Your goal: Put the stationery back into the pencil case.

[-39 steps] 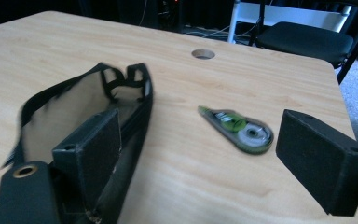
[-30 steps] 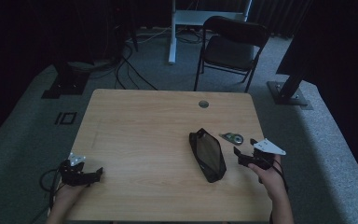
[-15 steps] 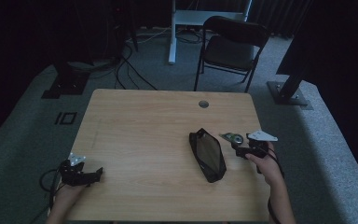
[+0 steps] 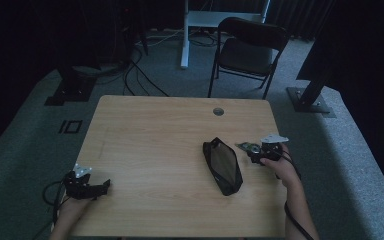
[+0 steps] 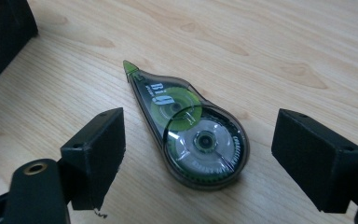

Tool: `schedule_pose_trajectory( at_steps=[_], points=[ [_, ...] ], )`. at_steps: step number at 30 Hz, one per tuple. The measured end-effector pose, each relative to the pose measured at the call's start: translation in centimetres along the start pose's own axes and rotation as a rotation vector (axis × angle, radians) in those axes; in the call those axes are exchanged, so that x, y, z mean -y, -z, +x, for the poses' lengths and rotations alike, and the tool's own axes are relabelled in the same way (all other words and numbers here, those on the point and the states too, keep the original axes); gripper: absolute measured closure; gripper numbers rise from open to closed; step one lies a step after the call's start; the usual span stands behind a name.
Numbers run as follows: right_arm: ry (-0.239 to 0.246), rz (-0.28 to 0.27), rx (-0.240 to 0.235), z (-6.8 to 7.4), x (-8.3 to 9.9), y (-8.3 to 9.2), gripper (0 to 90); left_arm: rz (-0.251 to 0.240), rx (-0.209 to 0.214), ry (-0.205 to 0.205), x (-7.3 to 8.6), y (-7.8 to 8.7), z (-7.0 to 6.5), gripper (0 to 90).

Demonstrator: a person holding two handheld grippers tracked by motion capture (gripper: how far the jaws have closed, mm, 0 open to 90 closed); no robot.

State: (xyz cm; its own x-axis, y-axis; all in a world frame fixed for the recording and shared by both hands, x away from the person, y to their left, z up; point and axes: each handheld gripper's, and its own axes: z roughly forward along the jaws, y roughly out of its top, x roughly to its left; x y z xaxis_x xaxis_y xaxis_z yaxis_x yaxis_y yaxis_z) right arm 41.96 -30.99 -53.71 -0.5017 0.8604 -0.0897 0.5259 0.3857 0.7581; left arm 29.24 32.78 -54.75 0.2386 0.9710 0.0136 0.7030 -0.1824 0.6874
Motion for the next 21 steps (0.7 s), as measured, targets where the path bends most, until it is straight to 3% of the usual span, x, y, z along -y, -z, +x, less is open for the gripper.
schedule_pose_trajectory(
  at_steps=[3,21],
  points=[
    [0.008,0.011,-0.002,0.0,0.0,-0.4,17.3,0.0,0.0,0.0,0.0,0.0,0.0,0.4],
    [-0.061,0.031,-0.013,0.0,-0.5,-2.2,22.4,0.0,0.0,0.0,0.0,0.0,0.0,0.4]
  ],
)
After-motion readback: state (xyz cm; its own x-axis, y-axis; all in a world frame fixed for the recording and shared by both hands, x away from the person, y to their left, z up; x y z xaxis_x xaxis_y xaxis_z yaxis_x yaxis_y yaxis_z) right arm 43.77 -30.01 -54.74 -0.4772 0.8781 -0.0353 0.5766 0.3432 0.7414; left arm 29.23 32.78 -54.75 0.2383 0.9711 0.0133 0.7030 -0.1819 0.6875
